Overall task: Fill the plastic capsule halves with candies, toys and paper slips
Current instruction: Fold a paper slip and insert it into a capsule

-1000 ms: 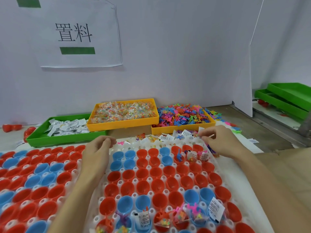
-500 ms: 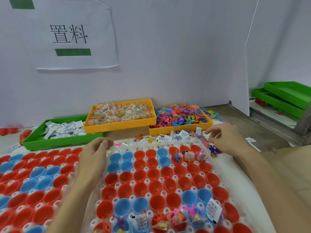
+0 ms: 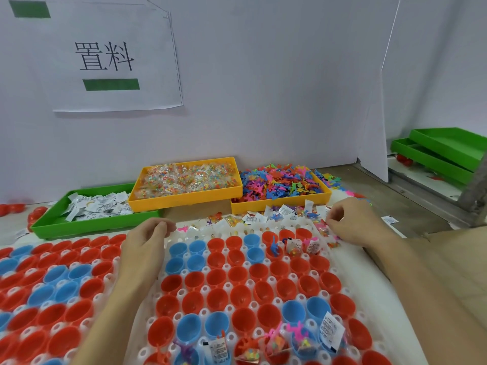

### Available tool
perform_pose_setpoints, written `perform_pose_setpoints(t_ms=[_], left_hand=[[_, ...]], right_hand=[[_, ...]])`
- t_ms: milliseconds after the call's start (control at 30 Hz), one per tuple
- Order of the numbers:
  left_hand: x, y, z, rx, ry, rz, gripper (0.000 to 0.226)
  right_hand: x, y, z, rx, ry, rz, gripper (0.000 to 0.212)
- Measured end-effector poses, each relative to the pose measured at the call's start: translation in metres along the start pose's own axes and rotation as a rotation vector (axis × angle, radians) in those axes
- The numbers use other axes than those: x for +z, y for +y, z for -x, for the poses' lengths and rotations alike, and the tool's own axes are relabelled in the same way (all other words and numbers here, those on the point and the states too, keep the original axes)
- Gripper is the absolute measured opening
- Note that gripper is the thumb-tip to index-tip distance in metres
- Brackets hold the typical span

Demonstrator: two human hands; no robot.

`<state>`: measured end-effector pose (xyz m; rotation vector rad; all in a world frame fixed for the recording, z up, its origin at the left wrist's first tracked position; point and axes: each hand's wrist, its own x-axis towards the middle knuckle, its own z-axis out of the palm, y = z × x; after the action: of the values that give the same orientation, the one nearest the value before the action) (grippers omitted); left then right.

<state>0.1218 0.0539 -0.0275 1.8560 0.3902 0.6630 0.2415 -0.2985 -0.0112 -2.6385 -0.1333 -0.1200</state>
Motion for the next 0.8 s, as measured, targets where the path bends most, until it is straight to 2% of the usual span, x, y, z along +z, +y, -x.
perform_pose_setpoints(t_ms=[100, 200, 300, 433, 633, 800], left_hand=[[-0.001, 0.000, 0.000, 0.003, 0.001, -0.005, 0.030], [-0.001, 0.000, 0.000, 0.005, 0.000, -0.011, 0.030], [-0.001, 0.001, 0.001, 0.005, -0.003, -0.017, 0.030], [-0.001, 0.002, 0.001, 0.008, -0.004, -0.031, 0.029], [-0.002, 0.009, 0.004, 0.034, -0.007, -0.059, 0.029], [-0.008, 0.028, 0.004, 0.109, -0.006, -0.112, 0.024]], right_hand=[[-0.001, -0.002, 0.000, -0.001, 0.058, -0.004, 0.015], [0.006, -0.008, 0.002, -0.103, -0.013, -0.042, 0.029], [0.013, -0.011, 0.003, -0.130, -0.042, -0.007, 0.009], [0.010, -0.006, 0.001, -0.056, 0.089, 0.036, 0.015], [0.004, -0.013, 0.000, -0.101, 0.275, -0.142, 0.009], [0.003, -0.023, 0.003, -0.131, 0.279, -0.183, 0.009]])
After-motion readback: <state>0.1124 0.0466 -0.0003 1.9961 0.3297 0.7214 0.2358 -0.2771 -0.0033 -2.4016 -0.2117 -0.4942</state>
